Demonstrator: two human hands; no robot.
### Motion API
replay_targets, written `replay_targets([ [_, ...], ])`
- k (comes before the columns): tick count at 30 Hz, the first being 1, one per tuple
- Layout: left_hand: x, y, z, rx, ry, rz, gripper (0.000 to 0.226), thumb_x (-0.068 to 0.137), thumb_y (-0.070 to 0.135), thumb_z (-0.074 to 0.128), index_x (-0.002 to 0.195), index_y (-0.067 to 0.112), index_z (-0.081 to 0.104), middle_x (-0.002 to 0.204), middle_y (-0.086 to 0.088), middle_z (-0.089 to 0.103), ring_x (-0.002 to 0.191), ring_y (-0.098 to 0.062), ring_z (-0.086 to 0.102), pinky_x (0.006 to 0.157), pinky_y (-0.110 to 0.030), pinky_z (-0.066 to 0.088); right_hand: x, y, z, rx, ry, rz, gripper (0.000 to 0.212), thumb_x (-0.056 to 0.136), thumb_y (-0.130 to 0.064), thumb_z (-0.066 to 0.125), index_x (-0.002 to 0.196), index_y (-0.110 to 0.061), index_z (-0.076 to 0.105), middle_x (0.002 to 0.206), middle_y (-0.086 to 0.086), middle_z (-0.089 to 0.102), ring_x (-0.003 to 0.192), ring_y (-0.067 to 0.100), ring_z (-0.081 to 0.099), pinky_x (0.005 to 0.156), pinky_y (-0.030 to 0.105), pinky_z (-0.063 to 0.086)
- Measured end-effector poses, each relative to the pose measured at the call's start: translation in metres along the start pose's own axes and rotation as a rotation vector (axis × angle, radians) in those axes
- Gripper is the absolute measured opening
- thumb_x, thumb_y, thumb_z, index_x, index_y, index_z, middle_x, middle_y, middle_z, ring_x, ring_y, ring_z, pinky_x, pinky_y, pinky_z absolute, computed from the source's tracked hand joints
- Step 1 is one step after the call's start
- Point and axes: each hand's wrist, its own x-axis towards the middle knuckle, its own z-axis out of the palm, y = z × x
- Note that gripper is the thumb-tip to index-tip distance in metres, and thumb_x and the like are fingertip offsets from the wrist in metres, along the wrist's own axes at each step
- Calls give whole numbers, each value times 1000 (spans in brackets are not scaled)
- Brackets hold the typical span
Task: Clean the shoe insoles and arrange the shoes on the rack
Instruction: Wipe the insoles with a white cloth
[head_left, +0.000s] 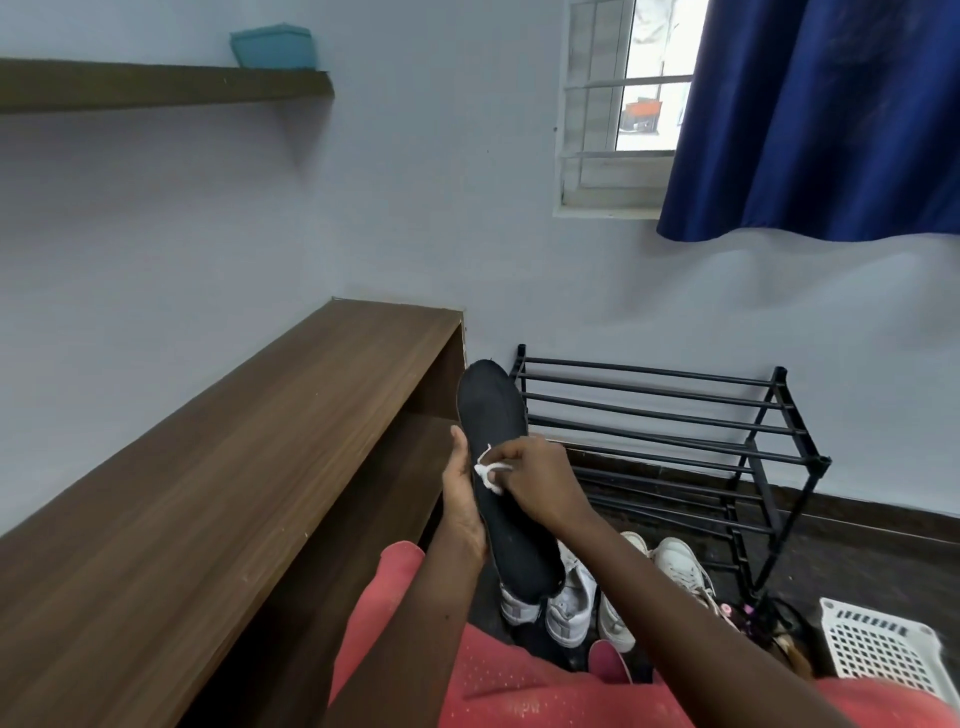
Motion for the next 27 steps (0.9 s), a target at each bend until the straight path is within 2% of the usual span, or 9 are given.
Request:
replay_targets([
  [2,3,2,1,-16,27,-1,72,85,59,46,123,-1,57,121,-23,59,103,-31,63,90,-39,51,-8,-1,5,-86,-65,-25,24,84,-2,59,101,-10,73,106,10,69,105,21,56,91,18,39],
  [4,6,0,-2,-45,57,-30,74,84,58,48,132,2,51,133,-23,52,114,-35,57,95,-43,49,-16,0,9,-120,-130,-33,27,82,1,56,98,-10,74,102,11,70,104,26,58,93,24,42],
  [6,7,-1,-8,-42,76,-42,68,87,56,46,127,2,56,127,-24,56,106,-36,62,91,-45,51,-19,3,11,-137,-186,-18,29,79,2,56,96,-11,75,94,13,71,103,30,59,93,23,43],
  [9,7,-3,-16,-13,96,16,64,94,55,36,98,2,72,101,-21,69,85,-30,70,79,-40,56,-16,2,10,-126,-178,7,24,80,-2,61,96,-12,75,84,12,69,103,29,59,108,32,34],
  [12,3,-3,-17,74,101,29,69,91,59,38,105,-3,65,102,-20,65,90,-28,67,88,-37,51,-8,-1,12,-95,-95,-18,24,84,-2,59,101,-10,74,96,11,72,95,21,64,99,28,42],
  [16,-4,-8,-8,104,53,-31,73,89,58,41,131,-2,50,128,-26,51,123,-35,48,106,-43,35,15,1,10,-109,26,-31,25,88,-5,56,107,-9,71,106,10,70,98,18,64,79,16,43],
  [21,-6,-12,-8,84,42,-62,65,93,56,36,129,4,53,127,-23,53,117,-32,52,104,-41,36,25,2,11,-206,71,-37,28,91,-3,51,112,-8,69,112,13,64,103,21,60,80,18,40],
  [24,-1,-8,-12,103,80,-73,69,91,62,33,116,5,62,109,-20,65,103,-28,63,96,-38,43,13,0,12,-215,-19,-57,30,88,2,49,108,-8,70,110,12,64,102,22,59,83,22,42],
  [27,3,-5,-19,138,147,-85,80,88,69,33,123,2,58,121,-24,60,112,-33,59,98,-40,44,-4,0,13,-189,-108,-46,31,86,1,49,104,-9,72,106,11,68,98,21,61,84,21,43],
])
